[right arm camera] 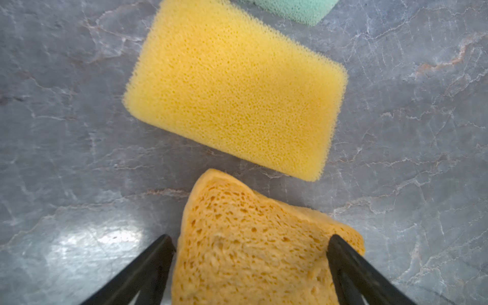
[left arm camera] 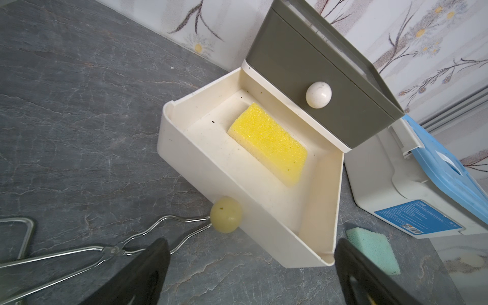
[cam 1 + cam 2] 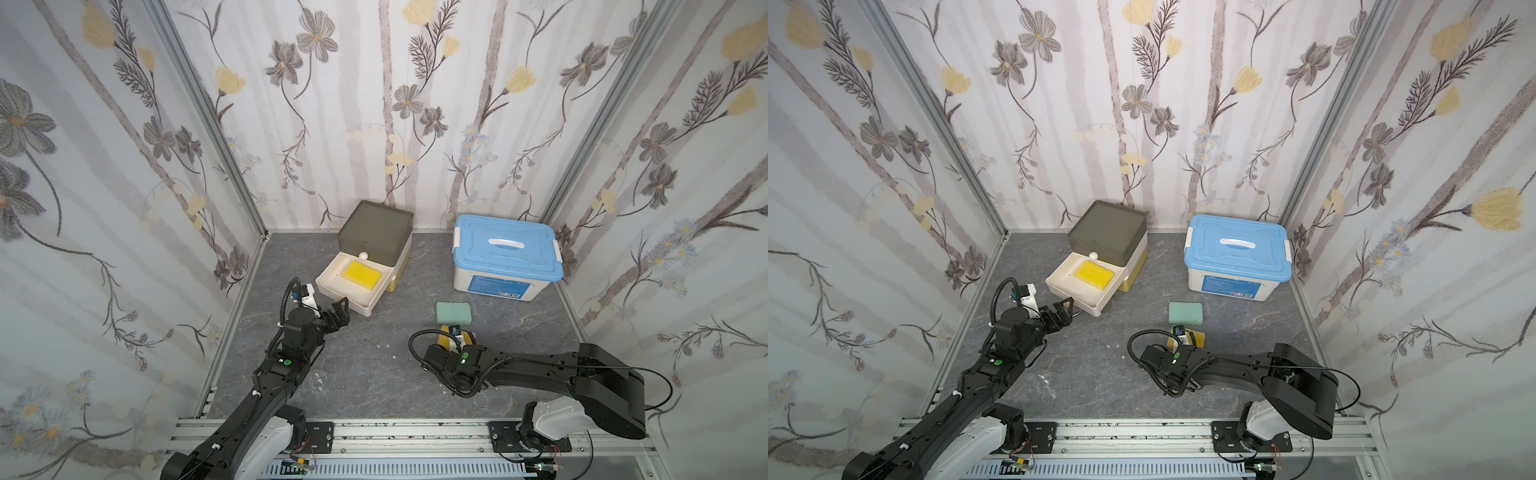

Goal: Take the sponge out of the drawer
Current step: Adjust the sponge at the center of the board.

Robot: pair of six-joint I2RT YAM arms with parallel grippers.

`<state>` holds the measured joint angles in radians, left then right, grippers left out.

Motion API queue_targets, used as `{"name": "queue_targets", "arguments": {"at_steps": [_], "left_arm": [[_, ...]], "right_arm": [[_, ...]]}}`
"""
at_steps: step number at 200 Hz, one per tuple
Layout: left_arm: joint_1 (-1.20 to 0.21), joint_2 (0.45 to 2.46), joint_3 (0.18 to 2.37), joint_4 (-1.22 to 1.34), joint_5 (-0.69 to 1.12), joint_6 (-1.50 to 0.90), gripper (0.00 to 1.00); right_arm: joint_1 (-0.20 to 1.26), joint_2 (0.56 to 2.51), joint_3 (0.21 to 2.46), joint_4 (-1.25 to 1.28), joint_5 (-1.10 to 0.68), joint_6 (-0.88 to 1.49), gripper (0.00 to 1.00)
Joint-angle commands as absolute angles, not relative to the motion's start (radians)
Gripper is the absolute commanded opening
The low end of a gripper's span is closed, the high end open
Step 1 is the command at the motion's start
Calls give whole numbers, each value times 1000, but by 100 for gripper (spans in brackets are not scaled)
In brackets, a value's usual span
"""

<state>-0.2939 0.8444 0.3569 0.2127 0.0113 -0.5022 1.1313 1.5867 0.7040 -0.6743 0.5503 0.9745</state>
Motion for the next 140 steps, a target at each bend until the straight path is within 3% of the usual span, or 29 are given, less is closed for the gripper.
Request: {"name": "queue_targets", "arguments": {"at_steps": [1,88,140], "left_arm": [[-294,844,359,244,8,-508,100],[-294,864,365,245,17,-503,100],[-295,871,368,239,7,-498,100]], "right_arm": [[1134,1554,696,-618,573,945,93],[1102,1458,835,-584,670,867,100],[1008,1307,765,-637,532,1016,100]]}}
